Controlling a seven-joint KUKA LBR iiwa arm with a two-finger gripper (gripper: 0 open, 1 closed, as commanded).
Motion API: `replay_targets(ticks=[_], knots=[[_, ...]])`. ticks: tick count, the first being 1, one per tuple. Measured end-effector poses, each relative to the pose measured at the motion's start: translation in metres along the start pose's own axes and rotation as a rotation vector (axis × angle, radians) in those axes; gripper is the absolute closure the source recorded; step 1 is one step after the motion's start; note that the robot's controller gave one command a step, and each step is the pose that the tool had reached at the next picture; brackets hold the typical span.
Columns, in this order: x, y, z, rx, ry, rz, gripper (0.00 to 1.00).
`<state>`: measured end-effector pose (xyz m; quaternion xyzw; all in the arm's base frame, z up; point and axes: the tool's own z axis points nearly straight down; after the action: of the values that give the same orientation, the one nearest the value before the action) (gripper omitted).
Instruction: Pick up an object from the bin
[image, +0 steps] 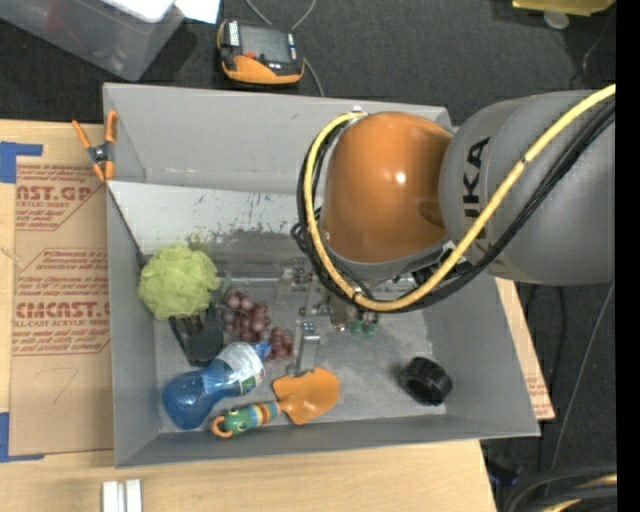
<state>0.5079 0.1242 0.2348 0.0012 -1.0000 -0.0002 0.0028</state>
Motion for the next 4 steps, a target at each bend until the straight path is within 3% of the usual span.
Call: replay_targets(ticks=[1,2,3,4], knots=[[-0.002,-0.001,-0.003,-0.001,-0.007,0.002,0.00],[0.009,0.039,0.098,0.000,-0.009,-0.220,0.00],[0.013,0.067,0.073,0.000,-0.017,-0.608,0.00],[0.008,0.045,0.123,0.000,-0.003,-0.575,0.00]])
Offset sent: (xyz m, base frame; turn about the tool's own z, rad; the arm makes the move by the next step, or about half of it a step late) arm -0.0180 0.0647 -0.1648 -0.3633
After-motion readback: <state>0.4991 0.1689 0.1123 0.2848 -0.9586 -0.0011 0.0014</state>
